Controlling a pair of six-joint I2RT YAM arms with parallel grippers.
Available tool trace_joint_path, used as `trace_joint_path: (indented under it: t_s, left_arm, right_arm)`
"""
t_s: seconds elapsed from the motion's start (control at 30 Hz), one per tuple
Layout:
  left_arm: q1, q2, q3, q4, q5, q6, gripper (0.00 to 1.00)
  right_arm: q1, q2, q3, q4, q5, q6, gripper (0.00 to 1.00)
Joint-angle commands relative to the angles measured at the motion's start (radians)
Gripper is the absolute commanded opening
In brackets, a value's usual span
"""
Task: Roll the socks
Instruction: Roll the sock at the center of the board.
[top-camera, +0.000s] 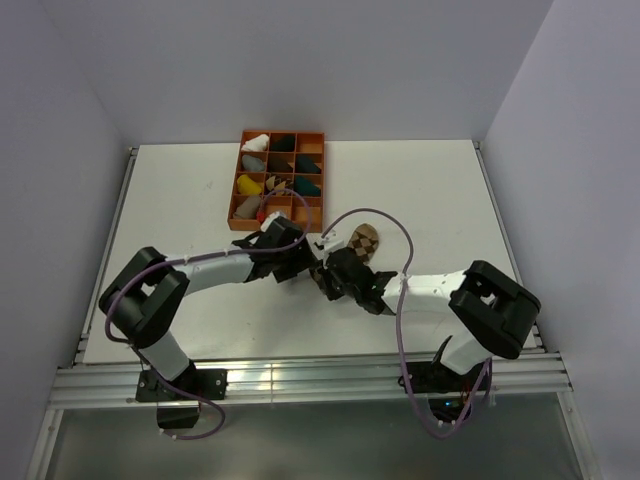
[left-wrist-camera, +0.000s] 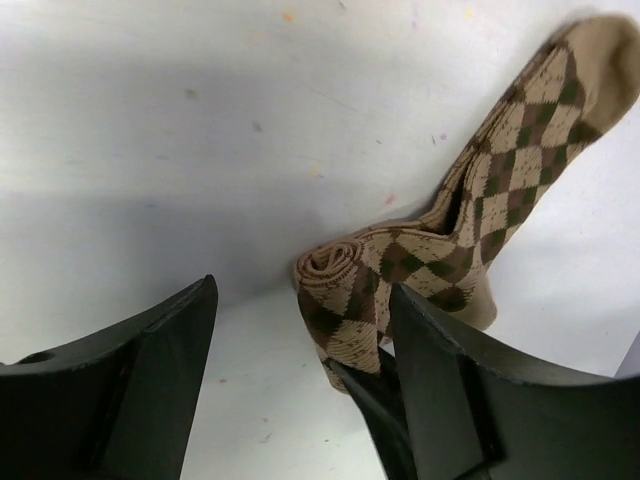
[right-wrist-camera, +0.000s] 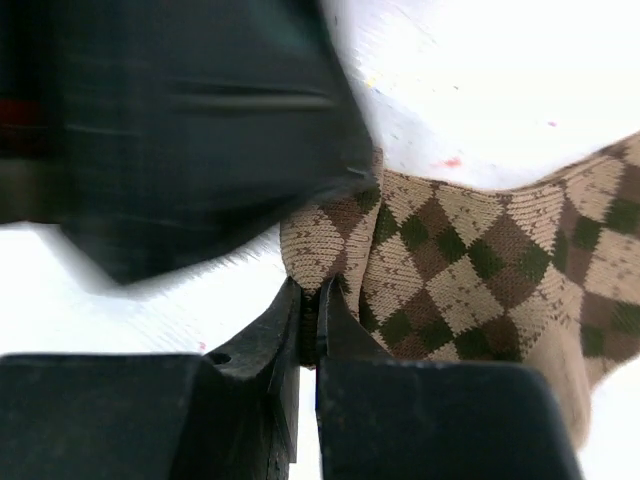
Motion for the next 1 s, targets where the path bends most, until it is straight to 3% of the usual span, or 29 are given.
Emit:
trace_joint_path:
  t_s: [0.0, 0.23, 0.43, 0.7, 0.97]
  left_arm:
    - [0.024, -0.094, -0.060, 0.061, -0.064, -0.034, 0.75]
    - [0.025, -0.132, -0.107, 0.138, -0.031, -0.025, 0.73]
    - [0.015, -0.120, -0.152, 0.198, 0.018, -0.047, 0.71]
    - [-0.034, -0.114, -0.178, 0.198, 0.004, -0.071, 0.67]
    - [-0.036, -0.066, -0.164, 0.206, 0.000, -0.088, 0.66]
  right_arm:
    - [-0.075, -0.015, -0.052, 0.129, -0.332, 0.090, 0.00]
    - [-0.226, 0.049, -0.144, 0.405, -0.655, 0.277, 0.00]
    - [-0.368, 0.175, -0.198, 0.625, -0.831, 0.437, 0.00]
    - [-0.447, 0.328, -0.225, 0.800, -0.924, 0.572, 0.00]
    - [-0.488, 0.295, -0.262, 0.739, -0.908, 0.578, 0.00]
